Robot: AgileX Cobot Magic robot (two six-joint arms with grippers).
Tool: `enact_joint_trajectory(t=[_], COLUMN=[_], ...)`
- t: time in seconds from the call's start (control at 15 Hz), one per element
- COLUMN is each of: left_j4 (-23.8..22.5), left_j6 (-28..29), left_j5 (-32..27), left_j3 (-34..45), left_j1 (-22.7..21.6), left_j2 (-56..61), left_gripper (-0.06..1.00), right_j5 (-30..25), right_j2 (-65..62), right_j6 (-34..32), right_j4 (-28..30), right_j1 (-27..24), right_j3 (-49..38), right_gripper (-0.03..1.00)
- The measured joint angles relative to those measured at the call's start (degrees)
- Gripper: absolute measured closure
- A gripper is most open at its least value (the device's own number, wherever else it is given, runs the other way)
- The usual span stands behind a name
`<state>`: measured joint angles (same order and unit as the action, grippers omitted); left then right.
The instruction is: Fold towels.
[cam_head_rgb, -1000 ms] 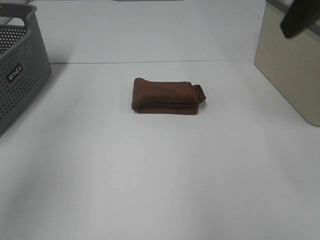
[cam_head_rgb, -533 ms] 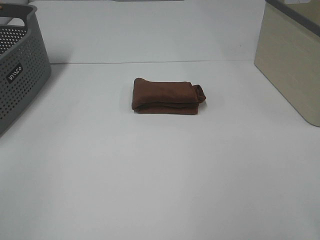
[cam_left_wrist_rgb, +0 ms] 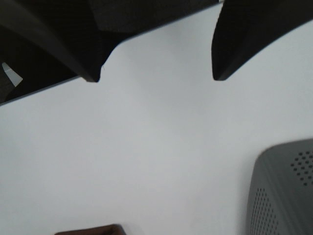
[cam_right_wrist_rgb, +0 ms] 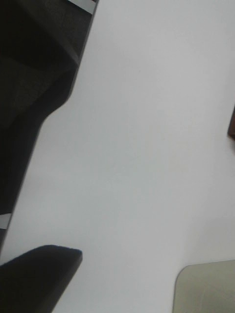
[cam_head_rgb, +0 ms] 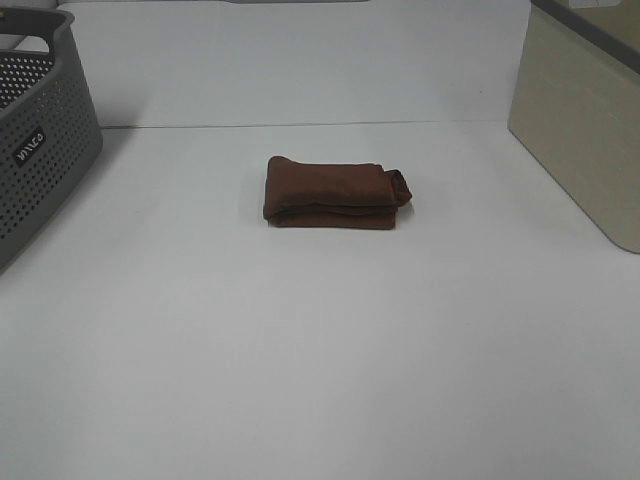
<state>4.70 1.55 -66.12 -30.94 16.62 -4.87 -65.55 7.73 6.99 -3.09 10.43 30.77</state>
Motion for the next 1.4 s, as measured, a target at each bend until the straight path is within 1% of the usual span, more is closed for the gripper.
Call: enact_joint_trajectory(t=[0.13,0.27,0.4,0.73,0.87,1.4], left_j4=[1.7,2.9,3.2,3.2,3.2,3.2], left_j6=[-2.9,-4.9,-5.5,-6.4,-7.7,-8.1], left_j5=[4.4,5.3,5.5,5.6,5.6,5.6], left_j3=[1.7,2.3,2.3,2.3,2.3,2.3], left_j1=[0.0,0.0,0.0,0.0,0.0,0.0], left_j2=[0.0,0.0,0.0,0.0,0.0,0.0], left_gripper=[0.33,0.33,0.33,0.33,0.33,0.33], right_j5=[0.9,2.7,4.0,4.1,4.1,4.1], right_j2=[-3.5,-4.1,-4.1,-4.1,-4.1,-4.1], right_j6=[0.9,1.1,1.2,1.2,1.2,1.2], right_j4=[-0.7,-1.9,-2.1,-2.1,-2.1,-2.1], right_j1=[0.0,0.0,0.0,0.0,0.0,0.0], right_j3=[0.0,-1.1,-1.8,-1.8,-1.8,-1.8], right_gripper=[0.07,0.07,0.07,0.07,0.07,0.07])
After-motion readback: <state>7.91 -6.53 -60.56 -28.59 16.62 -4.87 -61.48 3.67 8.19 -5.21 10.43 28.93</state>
